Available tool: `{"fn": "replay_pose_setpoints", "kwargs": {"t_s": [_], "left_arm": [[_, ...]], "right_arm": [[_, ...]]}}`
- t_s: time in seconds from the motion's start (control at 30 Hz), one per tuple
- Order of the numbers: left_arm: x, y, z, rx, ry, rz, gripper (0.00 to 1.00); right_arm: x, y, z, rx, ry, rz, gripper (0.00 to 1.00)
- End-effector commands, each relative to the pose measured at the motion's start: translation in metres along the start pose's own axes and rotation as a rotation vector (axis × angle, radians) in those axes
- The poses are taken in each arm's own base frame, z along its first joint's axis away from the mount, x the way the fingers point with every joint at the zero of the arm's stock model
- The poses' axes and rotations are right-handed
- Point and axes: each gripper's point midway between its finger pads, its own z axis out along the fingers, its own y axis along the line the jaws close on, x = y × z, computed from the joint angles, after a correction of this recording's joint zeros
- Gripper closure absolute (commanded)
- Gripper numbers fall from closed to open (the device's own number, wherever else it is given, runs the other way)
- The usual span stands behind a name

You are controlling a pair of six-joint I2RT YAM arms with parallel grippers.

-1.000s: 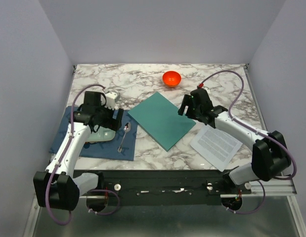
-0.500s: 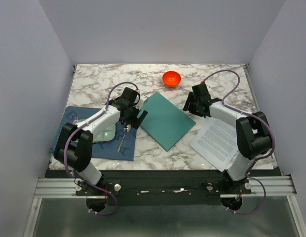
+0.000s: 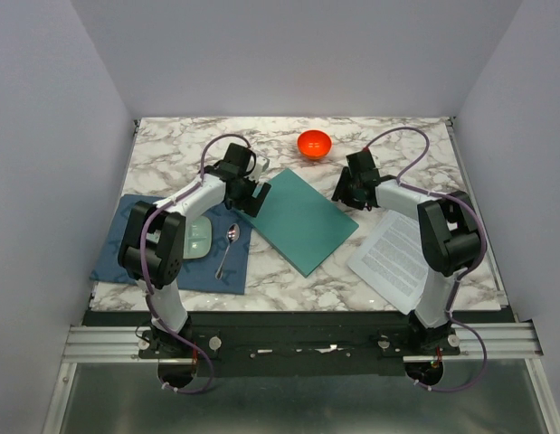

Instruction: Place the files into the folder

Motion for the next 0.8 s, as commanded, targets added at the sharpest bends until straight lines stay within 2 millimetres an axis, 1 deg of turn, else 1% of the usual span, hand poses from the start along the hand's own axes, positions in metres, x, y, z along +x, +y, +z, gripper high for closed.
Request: {"fn": "replay_pose_setpoints", "kwargs": {"t_s": [0.0,0.03,0.1,0.2,0.23,0.27,0.33,0.37,0.4,0.47,0.5,0.53,0.6,0.63,0.67,0.7,0.73,0.77], "left_arm": [[0.011,-0.008,-0.005,0.112,0.054,-0.105,0.02],[0.014,-0.007,-0.008,0.116,0.058,-0.126,0.02],[0.019,-0.010,-0.014,0.135,0.071,-0.154,0.01],[0.019,-0.015,-0.015,0.161,0.075,-0.167,0.01],[0.021,-0.020,-0.010,0.187,0.098,-0.178,0.01],[0.023,-0.022,-0.009,0.198,0.116,-0.188,0.01],[0.020,-0.024,-0.005,0.211,0.124,-0.204,0.01],[0.020,-0.024,0.001,0.208,0.124,-0.202,0.01],[0.017,-0.022,0.004,0.203,0.117,-0.201,0.01],[0.015,-0.019,0.011,0.189,0.115,-0.195,0.01],[0.009,-0.017,0.012,0.184,0.103,-0.191,0.01],[0.007,-0.015,0.014,0.180,0.100,-0.183,0.01],[0.004,-0.012,0.020,0.162,0.098,-0.174,0.01],[0.004,-0.010,0.022,0.155,0.099,-0.167,0.01],[0.004,-0.009,0.026,0.150,0.101,-0.164,0.01],[0.003,-0.008,0.028,0.143,0.099,-0.161,0.01],[0.001,-0.011,0.029,0.142,0.095,-0.147,0.01],[-0.002,-0.013,0.030,0.142,0.085,-0.134,0.01]], "right_arm": [[0.003,0.004,0.008,-0.016,0.013,-0.001,0.42],[0.004,0.003,0.009,-0.013,0.015,-0.001,0.43],[0.005,0.000,0.010,-0.004,0.014,-0.002,0.43],[0.011,-0.004,0.011,0.006,0.023,0.002,0.45],[0.013,-0.006,0.011,0.008,0.028,0.003,0.45],[0.018,-0.009,0.010,0.011,0.037,0.005,0.46],[0.023,-0.011,0.007,0.009,0.042,0.014,0.48],[0.024,-0.011,0.006,0.003,0.041,0.018,0.48],[0.033,-0.017,0.005,0.012,0.055,0.018,0.49],[0.036,-0.019,-0.002,0.003,0.049,0.027,0.50],[0.039,-0.021,-0.004,0.002,0.052,0.033,0.50],[0.049,-0.027,-0.005,0.009,0.068,0.036,0.51],[0.052,-0.027,-0.013,-0.009,0.064,0.050,0.52],[0.061,-0.033,-0.015,-0.001,0.078,0.052,0.52],[0.059,-0.030,-0.021,-0.019,0.067,0.057,0.54],[0.062,-0.031,-0.024,-0.022,0.067,0.062,0.54],[0.065,-0.032,-0.027,-0.028,0.068,0.063,0.55],[0.074,-0.038,-0.030,-0.023,0.082,0.063,0.55]]}}
